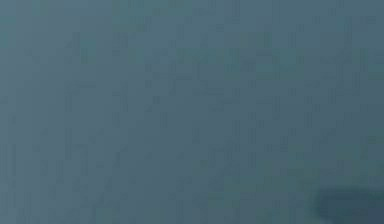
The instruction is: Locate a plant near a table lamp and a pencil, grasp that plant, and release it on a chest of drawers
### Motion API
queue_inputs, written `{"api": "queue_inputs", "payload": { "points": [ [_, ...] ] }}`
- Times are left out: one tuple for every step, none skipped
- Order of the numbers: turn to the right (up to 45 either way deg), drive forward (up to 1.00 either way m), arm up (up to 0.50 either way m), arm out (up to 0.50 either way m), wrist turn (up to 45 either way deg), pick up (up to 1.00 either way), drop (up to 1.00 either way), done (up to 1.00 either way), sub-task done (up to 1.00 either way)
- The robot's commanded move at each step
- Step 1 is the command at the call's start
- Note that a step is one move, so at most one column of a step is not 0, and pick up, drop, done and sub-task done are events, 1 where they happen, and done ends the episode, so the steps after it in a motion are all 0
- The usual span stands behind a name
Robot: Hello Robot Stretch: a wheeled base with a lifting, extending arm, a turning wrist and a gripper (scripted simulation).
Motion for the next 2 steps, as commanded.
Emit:
{"api": "queue_inputs", "payload": {
  "points": [
    [0.0, 0.0, 0.1, 0.0, 0.0, 0.0, 0.0, 0.0, 0.0],
    [0.0, 0.0, 0.0, -0.08, 0.0, 0.0, 0.0, 0.0, 0.0]
  ]
}}
